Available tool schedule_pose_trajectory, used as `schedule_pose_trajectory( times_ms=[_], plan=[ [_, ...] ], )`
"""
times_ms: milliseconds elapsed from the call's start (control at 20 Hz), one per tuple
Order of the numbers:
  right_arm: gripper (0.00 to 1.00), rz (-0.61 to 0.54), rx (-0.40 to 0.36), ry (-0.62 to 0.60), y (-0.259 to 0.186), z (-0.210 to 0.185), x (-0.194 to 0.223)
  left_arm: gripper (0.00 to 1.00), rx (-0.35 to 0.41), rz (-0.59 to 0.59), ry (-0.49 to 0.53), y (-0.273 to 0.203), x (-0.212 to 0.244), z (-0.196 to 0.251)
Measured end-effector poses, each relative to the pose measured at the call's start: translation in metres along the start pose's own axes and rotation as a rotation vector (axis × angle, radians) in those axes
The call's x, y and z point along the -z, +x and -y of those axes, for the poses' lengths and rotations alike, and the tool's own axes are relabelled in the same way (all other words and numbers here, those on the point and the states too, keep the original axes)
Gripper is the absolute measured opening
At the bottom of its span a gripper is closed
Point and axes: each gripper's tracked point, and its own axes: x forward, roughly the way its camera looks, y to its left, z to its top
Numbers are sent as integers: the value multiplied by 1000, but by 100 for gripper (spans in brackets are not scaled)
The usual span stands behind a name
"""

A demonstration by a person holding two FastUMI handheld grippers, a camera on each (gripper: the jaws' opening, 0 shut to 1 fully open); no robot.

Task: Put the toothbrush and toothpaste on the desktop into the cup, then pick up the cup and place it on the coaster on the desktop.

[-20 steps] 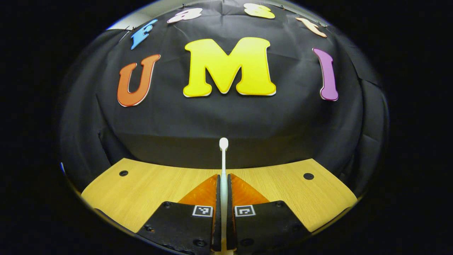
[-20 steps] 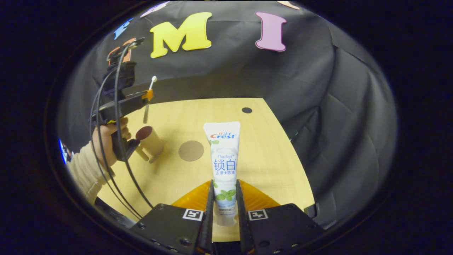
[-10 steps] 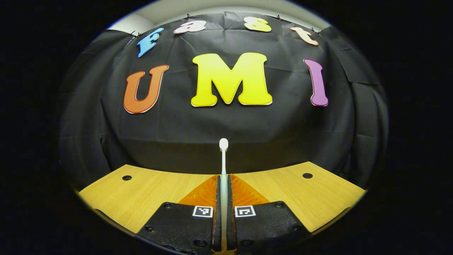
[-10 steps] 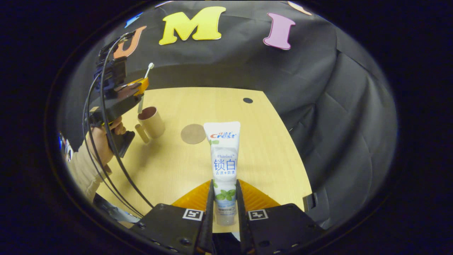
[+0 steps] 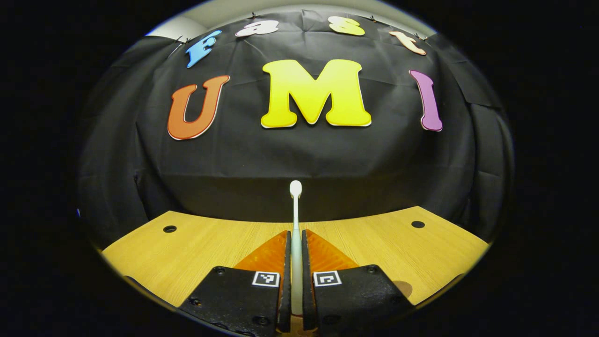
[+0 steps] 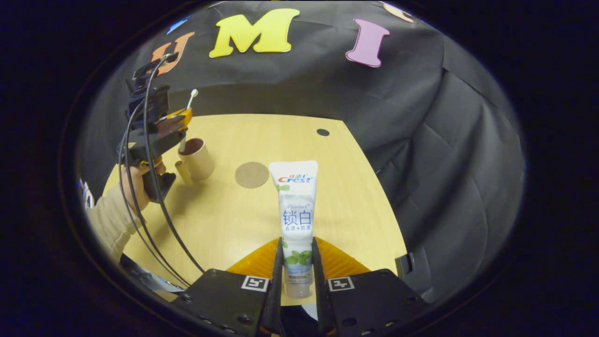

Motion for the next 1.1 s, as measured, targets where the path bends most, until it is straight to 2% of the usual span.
schedule_pose_trajectory(
  times_ms=[50, 150, 200, 250, 300, 450, 500, 550, 600, 800, 950, 1100],
  plan=[
    [31, 2, -5, 3, 0, -1, -1, 12, 18, -8, -15, -2, 3, 4],
    [31, 2, -21, 8, 0, -7, -1, 20, 46, -32, -28, -7, 11, 8],
    [31, 5, -29, 5, 0, -10, -3, 40, 50, -47, -26, -9, 14, 8],
    [31, 13, -38, 3, -1, -13, -5, 37, 43, -68, -21, -12, 20, 7],
    [31, 21, -48, 0, -2, -17, -8, 53, 31, -95, -16, -15, 25, 3],
    [31, 59, -81, -8, -2, -31, -25, 69, 20, -106, -30, -33, 18, -8],
    [34, 74, -98, -10, -3, -37, -33, 89, 14, -108, -36, -39, 13, -13],
    [34, 93, -121, -13, -3, -45, -41, 92, 6, -113, -43, -49, 8, -19],
    [31, 113, -138, -15, -2, -53, -53, 86, 10, -112, -52, -59, 0, -23],
    [31, 215, -241, -23, 4, -97, -107, 92, -11, -60, -9, -97, -37, -54],
    [34, 285, -342, -5, 12, -140, -144, 92, -26, -70, 2, -126, -45, -77],
    [31, 323, -401, -10, 25, -182, -168, 93, -62, -89, 13, -155, -50, -101]
  ],
)
